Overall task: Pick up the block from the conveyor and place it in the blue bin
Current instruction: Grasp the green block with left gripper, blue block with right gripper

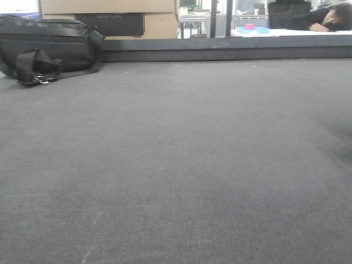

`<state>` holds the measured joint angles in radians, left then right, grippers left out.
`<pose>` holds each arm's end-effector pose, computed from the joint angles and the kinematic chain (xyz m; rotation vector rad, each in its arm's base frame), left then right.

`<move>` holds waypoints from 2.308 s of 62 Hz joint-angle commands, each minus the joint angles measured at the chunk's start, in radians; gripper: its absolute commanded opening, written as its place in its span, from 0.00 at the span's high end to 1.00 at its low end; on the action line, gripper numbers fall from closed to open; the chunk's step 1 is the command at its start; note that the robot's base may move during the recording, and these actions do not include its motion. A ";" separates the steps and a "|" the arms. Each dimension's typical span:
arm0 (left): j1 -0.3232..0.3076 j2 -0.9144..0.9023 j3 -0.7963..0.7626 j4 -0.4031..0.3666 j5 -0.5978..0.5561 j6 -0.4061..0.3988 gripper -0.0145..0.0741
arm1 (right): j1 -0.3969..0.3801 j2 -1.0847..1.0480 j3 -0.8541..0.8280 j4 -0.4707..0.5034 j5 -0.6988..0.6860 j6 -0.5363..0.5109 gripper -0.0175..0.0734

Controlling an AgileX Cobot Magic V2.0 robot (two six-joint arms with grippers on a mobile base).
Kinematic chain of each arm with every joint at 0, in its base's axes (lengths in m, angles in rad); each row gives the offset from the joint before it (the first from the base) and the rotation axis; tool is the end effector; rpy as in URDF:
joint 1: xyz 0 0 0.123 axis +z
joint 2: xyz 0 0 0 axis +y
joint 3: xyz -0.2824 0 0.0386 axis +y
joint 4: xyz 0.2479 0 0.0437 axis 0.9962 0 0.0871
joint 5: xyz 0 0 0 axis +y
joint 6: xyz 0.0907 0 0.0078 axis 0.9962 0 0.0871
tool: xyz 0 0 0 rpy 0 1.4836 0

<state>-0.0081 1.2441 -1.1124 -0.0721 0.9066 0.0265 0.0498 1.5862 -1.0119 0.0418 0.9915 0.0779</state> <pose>0.2501 -0.0072 0.3396 0.0105 2.5203 -0.0821 0.2826 0.0173 0.2162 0.0753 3.0503 0.0639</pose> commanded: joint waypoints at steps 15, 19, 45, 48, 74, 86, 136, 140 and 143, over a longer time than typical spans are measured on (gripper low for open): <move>0.003 0.000 -0.007 -0.015 0.005 -0.004 0.96 | -0.006 0.028 0.017 0.007 -0.057 0.001 0.64; 0.003 0.000 -0.007 -0.015 0.023 -0.026 0.96 | -0.006 0.021 0.014 0.007 -0.040 0.001 0.80; 0.193 0.129 -0.078 -0.016 0.222 0.127 0.96 | -0.006 -0.225 -0.029 0.036 -0.003 0.001 0.99; 0.193 0.158 -0.086 -0.016 0.222 0.204 0.96 | -0.006 -0.244 -0.030 0.043 -0.005 0.001 0.99; 0.149 0.318 -0.084 0.087 0.147 0.169 0.57 | -0.006 -0.256 -0.030 0.071 -0.005 0.001 0.99; 0.149 0.358 -0.042 0.072 0.079 0.163 0.39 | -0.006 -0.254 -0.030 0.074 -0.005 0.001 0.99; 0.147 0.455 0.000 0.056 0.014 0.152 0.96 | -0.006 -0.256 -0.030 0.074 -0.020 0.001 0.99; 0.147 0.440 0.000 0.011 0.022 0.152 0.96 | -0.006 -0.260 -0.030 0.074 -0.020 0.001 0.99; 0.147 0.424 0.000 -0.014 0.022 0.152 0.96 | -0.006 -0.269 -0.030 0.074 -0.025 0.001 0.99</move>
<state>0.1447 1.7056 -1.1111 -0.0335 0.9177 0.1807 0.0498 1.3372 -1.0375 0.1217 0.9814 0.0779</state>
